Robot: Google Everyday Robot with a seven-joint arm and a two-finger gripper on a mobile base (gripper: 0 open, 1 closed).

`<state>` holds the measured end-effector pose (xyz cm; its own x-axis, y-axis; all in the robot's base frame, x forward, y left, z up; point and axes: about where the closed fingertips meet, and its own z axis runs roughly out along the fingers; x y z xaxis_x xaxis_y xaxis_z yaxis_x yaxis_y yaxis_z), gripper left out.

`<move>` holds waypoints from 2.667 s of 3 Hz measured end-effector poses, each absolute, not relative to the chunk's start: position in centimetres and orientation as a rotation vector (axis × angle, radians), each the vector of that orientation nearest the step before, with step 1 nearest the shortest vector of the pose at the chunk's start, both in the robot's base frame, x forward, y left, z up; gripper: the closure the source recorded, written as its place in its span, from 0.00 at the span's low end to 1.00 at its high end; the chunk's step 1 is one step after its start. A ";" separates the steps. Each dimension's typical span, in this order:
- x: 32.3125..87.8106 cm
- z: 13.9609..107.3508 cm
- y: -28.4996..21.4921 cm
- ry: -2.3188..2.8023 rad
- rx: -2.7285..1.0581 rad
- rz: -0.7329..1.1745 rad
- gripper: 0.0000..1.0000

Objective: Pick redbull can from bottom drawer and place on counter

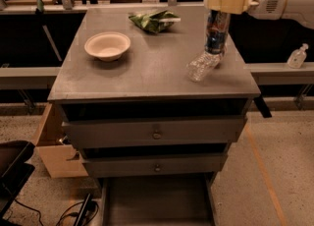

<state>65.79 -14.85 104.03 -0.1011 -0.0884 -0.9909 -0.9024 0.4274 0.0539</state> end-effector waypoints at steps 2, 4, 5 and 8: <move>72.9 104.2 -10.9 1.496 -0.841 0.867 1.00; 76.8 101.8 -6.0 1.442 -0.842 0.853 1.00; 77.1 101.0 -4.7 1.422 -0.849 0.850 1.00; 76.2 94.9 -2.2 1.414 -0.874 0.826 1.00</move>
Offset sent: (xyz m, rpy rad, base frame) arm 0.1081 0.0620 0.0001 0.0934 -0.0378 -0.0850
